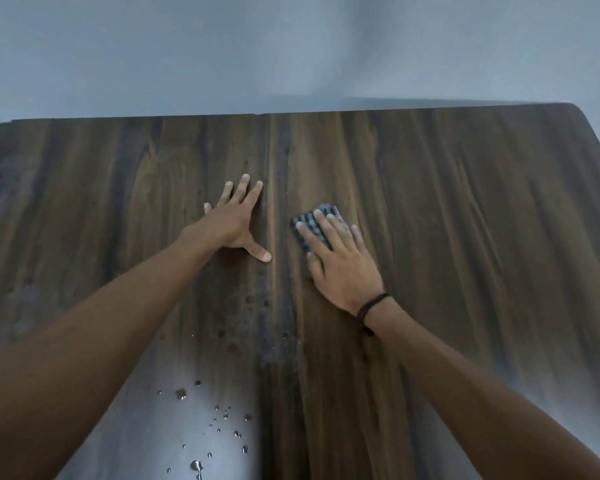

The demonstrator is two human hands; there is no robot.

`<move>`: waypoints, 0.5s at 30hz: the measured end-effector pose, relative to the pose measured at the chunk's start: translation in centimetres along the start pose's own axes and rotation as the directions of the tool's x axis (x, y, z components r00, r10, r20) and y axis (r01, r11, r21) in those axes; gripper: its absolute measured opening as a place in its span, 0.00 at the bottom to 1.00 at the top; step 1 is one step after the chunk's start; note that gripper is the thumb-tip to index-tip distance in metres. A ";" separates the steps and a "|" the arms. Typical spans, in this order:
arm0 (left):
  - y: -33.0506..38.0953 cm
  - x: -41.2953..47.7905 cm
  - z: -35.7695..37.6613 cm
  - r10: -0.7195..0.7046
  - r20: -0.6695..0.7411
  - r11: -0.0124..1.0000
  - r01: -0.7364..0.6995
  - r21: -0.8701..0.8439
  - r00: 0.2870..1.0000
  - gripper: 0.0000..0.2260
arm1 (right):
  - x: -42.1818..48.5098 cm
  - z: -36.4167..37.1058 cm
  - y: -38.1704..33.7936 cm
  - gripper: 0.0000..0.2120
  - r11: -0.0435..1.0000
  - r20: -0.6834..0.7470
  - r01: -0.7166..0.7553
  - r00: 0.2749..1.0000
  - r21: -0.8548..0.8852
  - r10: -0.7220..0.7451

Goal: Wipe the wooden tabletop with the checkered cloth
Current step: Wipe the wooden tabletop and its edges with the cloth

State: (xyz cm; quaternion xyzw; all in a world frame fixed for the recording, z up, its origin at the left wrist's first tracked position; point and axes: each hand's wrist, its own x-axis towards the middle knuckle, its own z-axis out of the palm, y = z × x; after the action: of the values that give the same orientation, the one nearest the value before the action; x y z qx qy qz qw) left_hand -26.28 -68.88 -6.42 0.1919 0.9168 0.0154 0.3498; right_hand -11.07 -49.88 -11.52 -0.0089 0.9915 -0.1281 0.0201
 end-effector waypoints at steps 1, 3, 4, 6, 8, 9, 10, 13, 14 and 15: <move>0.1 0.0 -0.1 -0.006 0.009 1.000 0.006 0.002 1.000 0.68 | 1.5 -0.2 1.1 0.27 0.999 -0.032 -0.051 0.998 -0.003 0.050; 0.2 0.2 -0.2 -0.012 0.026 1.000 0.011 0.004 1.000 0.68 | 4.3 -0.7 1.7 0.27 0.967 -0.061 -0.250 0.966 0.044 0.252; 0.2 0.3 -0.2 -0.007 0.021 1.000 0.007 0.002 1.000 0.68 | 5.0 -0.5 1.0 0.27 0.958 -0.054 -0.283 0.957 0.050 0.286; 0.0 0.4 0.1 0.005 0.004 1.000 -0.005 0.015 1.000 0.68 | 5.0 0.2 -0.7 0.27 0.993 -0.033 -0.117 0.993 0.018 0.117; -0.4 0.6 0.1 0.013 0.013 0.999 -0.014 0.047 1.000 0.68 | 5.1 -0.2 0.0 0.26 1.000 -0.005 0.003 1.000 -0.001 -0.003; -0.5 0.9 -0.2 0.021 0.015 0.998 -0.021 0.055 1.000 0.68 | 6.1 -0.5 1.0 0.26 0.999 -0.015 -0.037 0.999 0.002 0.037; -0.6 1.2 -0.6 0.023 0.011 0.998 -0.024 0.051 1.000 0.68 | 7.1 -0.7 1.7 0.26 0.991 -0.029 -0.131 0.991 0.025 0.132; -0.9 2.7 -2.8 -0.009 -0.016 1.000 0.009 0.020 1.000 0.68 | 8.2 -0.4 0.7 0.26 0.978 -0.035 -0.204 0.978 0.039 0.205; -1.0 3.3 -3.5 -0.022 -0.014 1.000 0.022 0.013 1.000 0.68 | 7.9 -0.3 0.4 0.26 0.993 -0.013 -0.116 0.993 0.020 0.116; -0.9 3.9 -4.0 -0.031 -0.005 0.999 0.031 0.010 1.000 0.68 | 7.8 -0.5 0.6 0.26 0.999 0.007 -0.047 0.999 0.014 0.047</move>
State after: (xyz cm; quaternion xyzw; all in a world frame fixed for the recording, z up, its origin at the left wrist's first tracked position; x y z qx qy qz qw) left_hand -31.86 -67.91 -5.98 0.1793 0.9205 0.0060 0.3470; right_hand -18.91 -49.41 -11.50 0.0139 0.9905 -0.1343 0.0265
